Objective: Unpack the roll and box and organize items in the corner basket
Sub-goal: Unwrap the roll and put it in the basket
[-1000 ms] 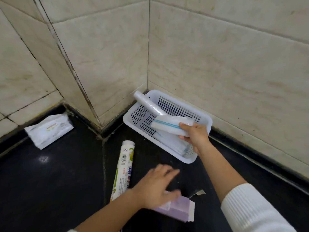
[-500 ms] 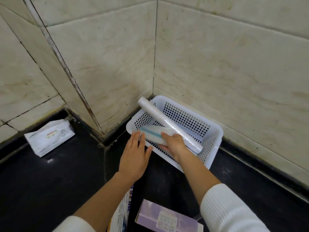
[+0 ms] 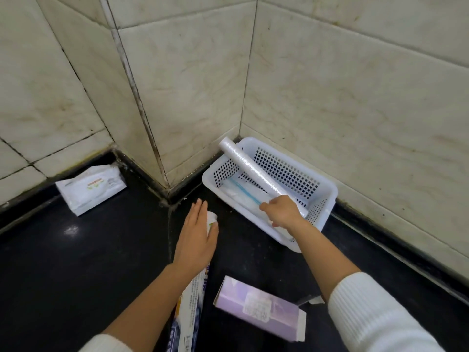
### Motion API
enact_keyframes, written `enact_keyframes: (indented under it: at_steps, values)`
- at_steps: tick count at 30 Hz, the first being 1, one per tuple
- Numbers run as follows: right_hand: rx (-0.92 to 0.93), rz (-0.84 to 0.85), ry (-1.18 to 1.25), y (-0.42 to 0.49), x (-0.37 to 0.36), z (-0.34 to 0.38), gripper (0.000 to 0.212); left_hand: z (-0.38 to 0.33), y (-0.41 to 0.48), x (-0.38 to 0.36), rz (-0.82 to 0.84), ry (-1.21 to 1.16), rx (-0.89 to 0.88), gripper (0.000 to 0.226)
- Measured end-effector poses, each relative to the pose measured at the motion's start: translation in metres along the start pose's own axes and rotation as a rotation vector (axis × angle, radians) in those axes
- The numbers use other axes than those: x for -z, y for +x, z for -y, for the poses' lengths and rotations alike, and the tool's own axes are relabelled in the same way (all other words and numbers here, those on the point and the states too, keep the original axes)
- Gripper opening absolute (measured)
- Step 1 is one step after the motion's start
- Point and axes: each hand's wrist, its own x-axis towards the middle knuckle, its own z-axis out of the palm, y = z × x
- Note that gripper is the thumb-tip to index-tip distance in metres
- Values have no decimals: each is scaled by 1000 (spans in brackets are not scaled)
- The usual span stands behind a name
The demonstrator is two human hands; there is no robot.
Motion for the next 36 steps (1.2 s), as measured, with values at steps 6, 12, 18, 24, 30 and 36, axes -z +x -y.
enact_keyframes:
  at_steps: [6,12,18,24,30,36]
  values:
    - [51,46,-52,-10,-2,0,22,15,-26,14,73,21,165,63]
    - [342,-299,-31,-49,-4,20,16,27,-61,18,125,12,427,88]
    - [441,-13,-29,-109,-71,3,15,35,-102,-3,244,45,501,67]
    - [322,61,-36,-125,-95,-13,17,40,-112,16,200,-127,496,53]
    - [176,-25,262,-127,-73,12,47,45,-144,56,210,-117,198,52]
    - [183,-41,328,-138,-38,25,49,33,-155,70,71,98,-43,66]
